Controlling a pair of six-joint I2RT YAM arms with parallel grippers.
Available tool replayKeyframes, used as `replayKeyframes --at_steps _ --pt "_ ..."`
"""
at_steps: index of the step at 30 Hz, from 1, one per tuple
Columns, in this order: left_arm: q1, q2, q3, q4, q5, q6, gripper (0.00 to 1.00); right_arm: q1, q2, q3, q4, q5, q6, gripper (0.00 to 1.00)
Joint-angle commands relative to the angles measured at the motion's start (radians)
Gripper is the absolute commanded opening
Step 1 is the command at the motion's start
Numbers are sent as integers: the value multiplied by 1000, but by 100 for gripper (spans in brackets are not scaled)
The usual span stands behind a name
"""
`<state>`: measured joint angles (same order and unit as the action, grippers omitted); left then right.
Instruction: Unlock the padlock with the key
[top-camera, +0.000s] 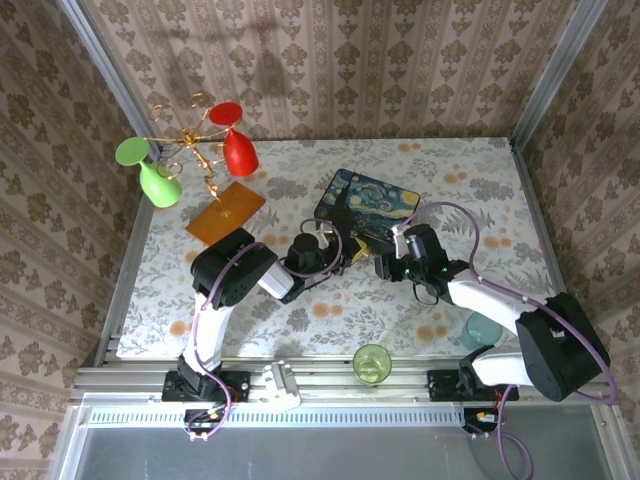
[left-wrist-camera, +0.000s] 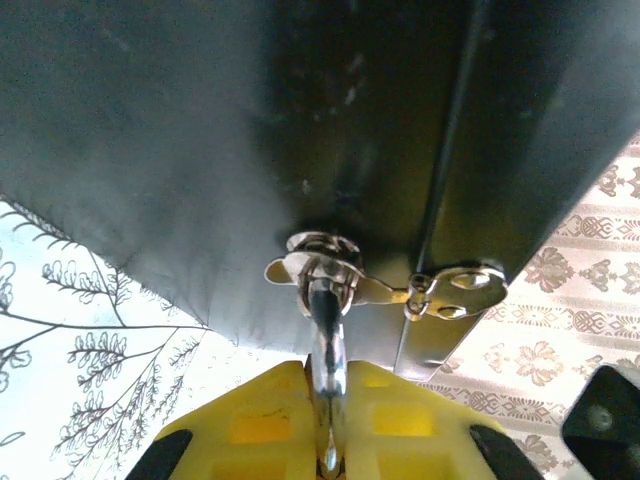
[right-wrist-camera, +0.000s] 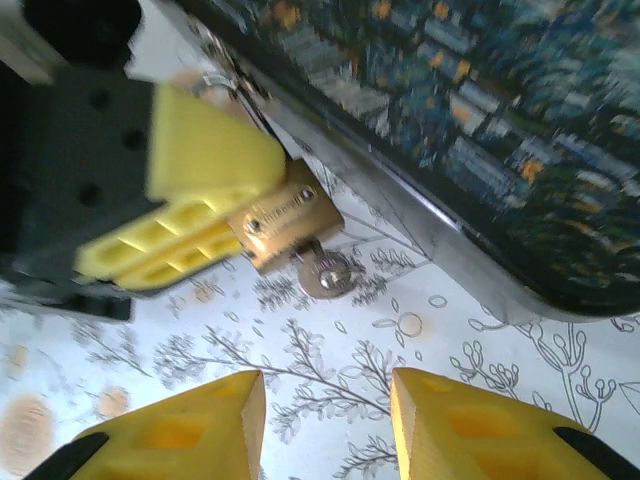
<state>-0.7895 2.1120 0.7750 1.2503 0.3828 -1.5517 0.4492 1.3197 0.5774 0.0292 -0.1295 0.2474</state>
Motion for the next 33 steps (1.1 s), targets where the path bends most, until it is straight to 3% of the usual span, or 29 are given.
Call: replayKeyframes --at_steps 1,12,21,26,33 --pt "4 -52 -26 64 33 16 0 42 32 46 -38 124 -85 40" --pt "-10 -72 -29 64 52 11 0 125 152 119 0 250 -170 38" --pt "-14 -70 -28 64 61 7 0 151 177 130 33 260 -210 15" --pt "-11 -67 -35 65 68 10 0 132 181 135 12 136 -197 5" --pt "-7 -67 -42 67 77 18 0 -13 167 57 161 -283 -24 6"
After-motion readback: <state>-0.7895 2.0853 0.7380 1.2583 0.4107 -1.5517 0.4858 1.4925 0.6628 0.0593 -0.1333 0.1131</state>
